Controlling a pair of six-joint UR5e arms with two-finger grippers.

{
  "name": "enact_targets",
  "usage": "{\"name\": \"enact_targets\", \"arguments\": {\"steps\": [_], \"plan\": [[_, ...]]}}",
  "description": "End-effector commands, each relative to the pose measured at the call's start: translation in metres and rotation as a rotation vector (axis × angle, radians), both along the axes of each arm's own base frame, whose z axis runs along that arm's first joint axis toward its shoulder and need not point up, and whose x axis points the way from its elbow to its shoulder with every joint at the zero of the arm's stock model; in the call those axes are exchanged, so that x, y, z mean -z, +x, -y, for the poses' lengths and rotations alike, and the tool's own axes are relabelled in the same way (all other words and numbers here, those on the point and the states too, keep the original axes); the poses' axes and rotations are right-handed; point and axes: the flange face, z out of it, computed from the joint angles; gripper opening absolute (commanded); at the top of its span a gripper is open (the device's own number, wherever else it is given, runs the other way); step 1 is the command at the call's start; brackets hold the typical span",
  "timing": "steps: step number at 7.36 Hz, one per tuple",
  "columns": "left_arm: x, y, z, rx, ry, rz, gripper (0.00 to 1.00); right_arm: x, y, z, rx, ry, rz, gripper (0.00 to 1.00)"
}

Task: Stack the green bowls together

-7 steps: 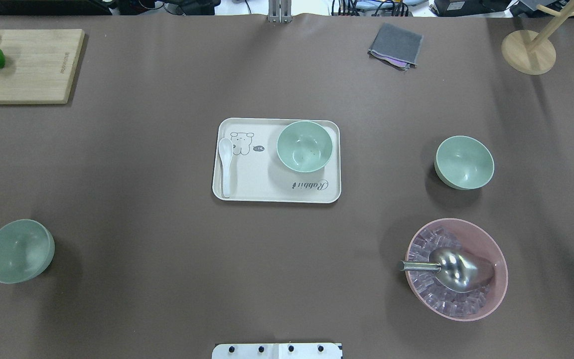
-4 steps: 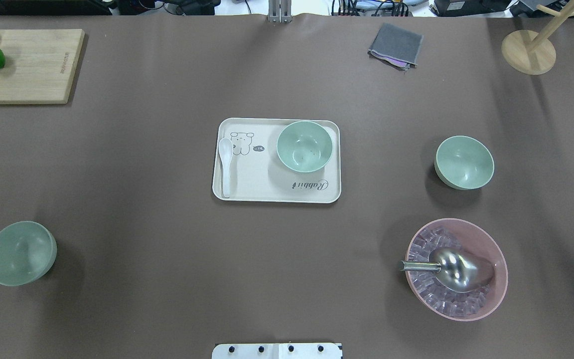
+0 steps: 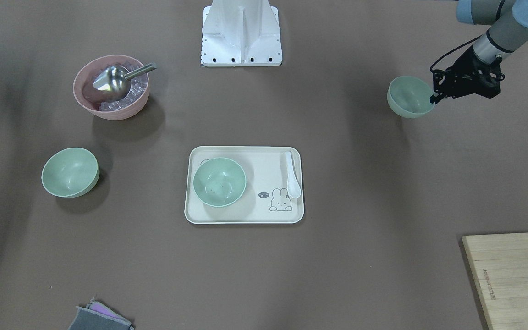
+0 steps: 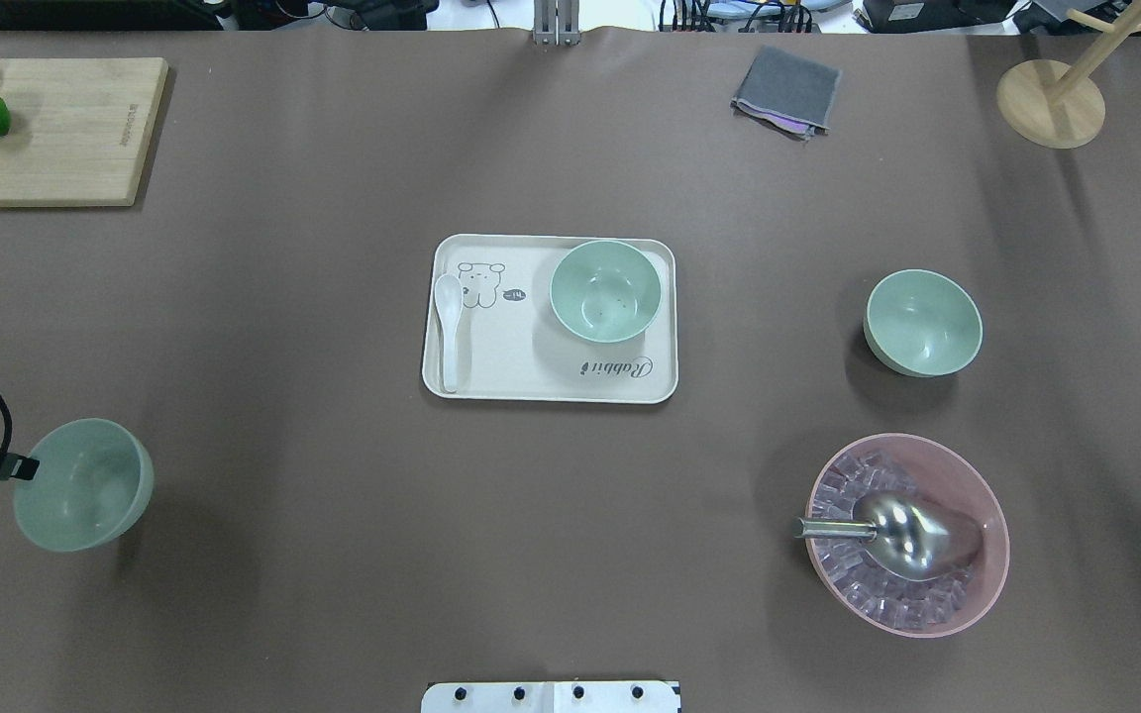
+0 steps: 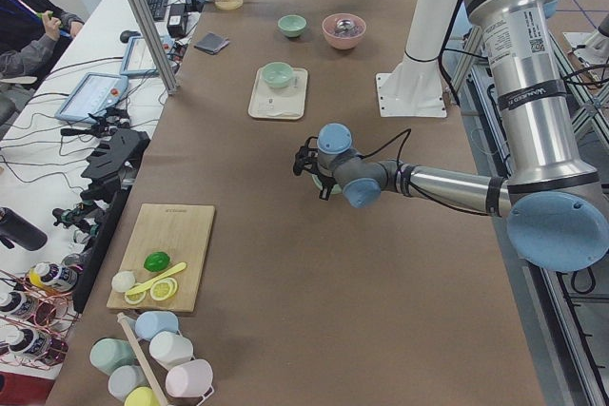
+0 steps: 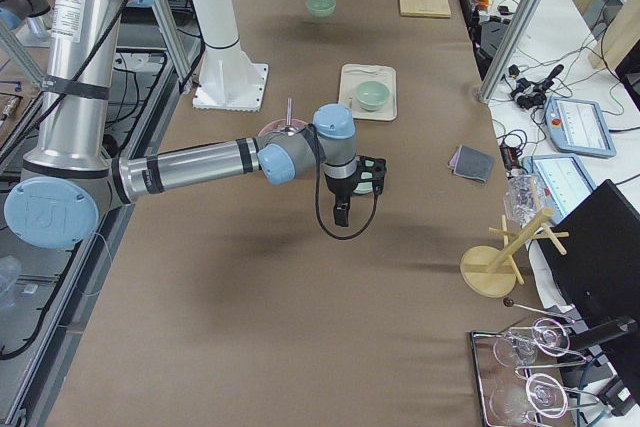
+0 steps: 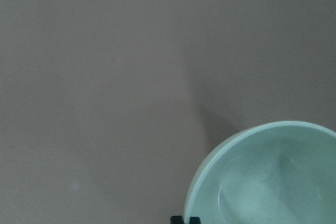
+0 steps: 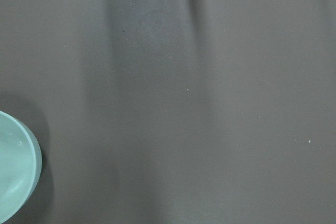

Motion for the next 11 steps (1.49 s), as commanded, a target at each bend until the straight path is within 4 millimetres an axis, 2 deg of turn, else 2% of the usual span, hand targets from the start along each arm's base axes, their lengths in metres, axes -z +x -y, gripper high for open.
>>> {"name": "enact_targets", "arguments": {"steps": [1,3,4,5,6,7,8,9,11], "plan": [[0.082,0.031,0.042,0.044,-0.053,0.007,0.00,0.000,-0.001,0.000,0.002,-0.002,0.002,1.00],[0.183,0.076,0.086,0.122,-0.173,-0.002,0.00,0.006,-0.010,0.004,0.017,0.011,0.007,1.00],[0.241,0.094,0.100,0.148,-0.236,0.015,0.00,0.005,-0.011,0.004,0.020,0.010,0.005,1.00],[0.295,0.127,0.097,0.162,-0.296,0.033,0.00,0.005,-0.012,0.004,0.021,0.010,0.005,1.00],[0.330,0.167,0.091,0.186,-0.301,0.063,0.00,0.006,-0.013,0.004,0.023,0.011,0.006,1.00],[0.352,0.198,0.093,0.204,-0.334,0.061,0.00,0.006,-0.013,0.005,0.022,0.012,0.004,1.00],[0.375,0.236,0.109,0.216,-0.359,0.072,0.00,0.007,-0.014,0.006,0.023,0.014,0.007,1.00],[0.390,0.262,0.121,0.230,-0.361,0.070,0.00,0.007,-0.014,0.006,0.024,0.014,0.007,1.00],[0.386,0.294,0.144,0.257,-0.369,0.028,0.00,0.007,-0.014,0.006,0.024,0.014,0.007,1.00]]}}
